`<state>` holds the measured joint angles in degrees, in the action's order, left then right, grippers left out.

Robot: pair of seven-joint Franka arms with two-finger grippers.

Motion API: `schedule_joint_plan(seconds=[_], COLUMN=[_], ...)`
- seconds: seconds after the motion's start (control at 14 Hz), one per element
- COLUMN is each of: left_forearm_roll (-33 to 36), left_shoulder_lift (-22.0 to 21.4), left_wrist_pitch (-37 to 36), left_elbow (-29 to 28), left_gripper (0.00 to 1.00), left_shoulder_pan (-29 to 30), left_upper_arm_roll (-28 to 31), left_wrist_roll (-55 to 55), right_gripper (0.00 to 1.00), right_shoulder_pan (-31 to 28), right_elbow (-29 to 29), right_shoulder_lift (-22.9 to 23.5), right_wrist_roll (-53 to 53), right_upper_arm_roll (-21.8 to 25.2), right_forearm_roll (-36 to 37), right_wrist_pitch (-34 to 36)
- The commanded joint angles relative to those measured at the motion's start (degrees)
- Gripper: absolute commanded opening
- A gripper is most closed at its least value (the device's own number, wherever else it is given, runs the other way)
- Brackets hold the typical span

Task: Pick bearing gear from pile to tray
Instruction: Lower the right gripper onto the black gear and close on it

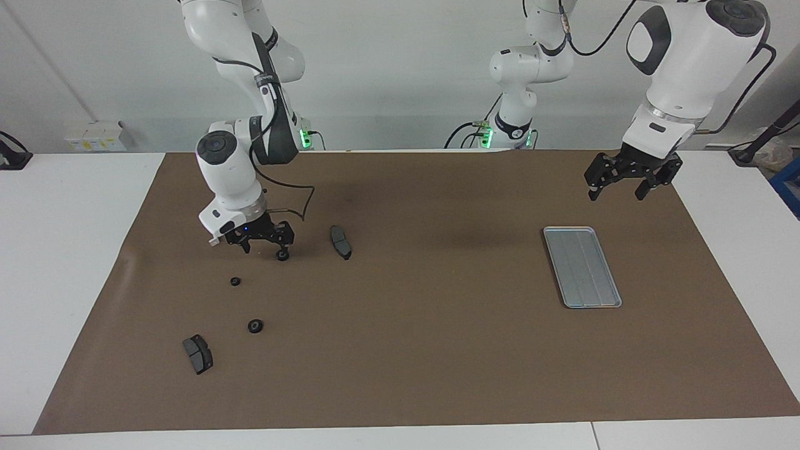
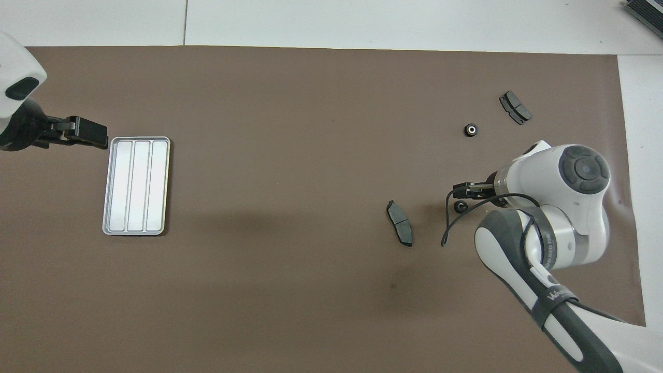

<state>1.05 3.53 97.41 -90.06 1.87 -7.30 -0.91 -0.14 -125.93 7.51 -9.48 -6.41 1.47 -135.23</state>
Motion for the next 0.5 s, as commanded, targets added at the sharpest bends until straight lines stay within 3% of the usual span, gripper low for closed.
schedule_joint_plan(seconds=[0.0, 0.14, 0.43], left_forearm_roll=[0.2, 0.2, 0.2], left_shoulder_lift=[-1.9, -1.9, -1.8], left_wrist_pitch=[0.9, 0.9, 0.9], left_elbow=[-2.1, -2.1, -2.1], left_gripper=[1.00, 1.00, 1.00], left_shoulder_pan=[0.2, 0.2, 0.2], left_upper_arm_roll=[0.1, 0.1, 0.1], left_wrist_roll=[0.9, 0.9, 0.9], right_gripper=[1.00, 1.00, 0.88], right_shoulder_pan=[0.2, 2.0, 2.2], right_elbow=[-1.4, -1.5, -3.4], right_shoulder_lift=[0.9, 1.5, 2.2], right_wrist_roll=[-0.4, -1.1, -1.6], right_upper_arm_roll=[-0.4, -0.4, -0.4], right_forearm_roll=[-0.2, -0.2, -0.2], right_wrist_pitch=[-2.9, -3.0, -7.1])
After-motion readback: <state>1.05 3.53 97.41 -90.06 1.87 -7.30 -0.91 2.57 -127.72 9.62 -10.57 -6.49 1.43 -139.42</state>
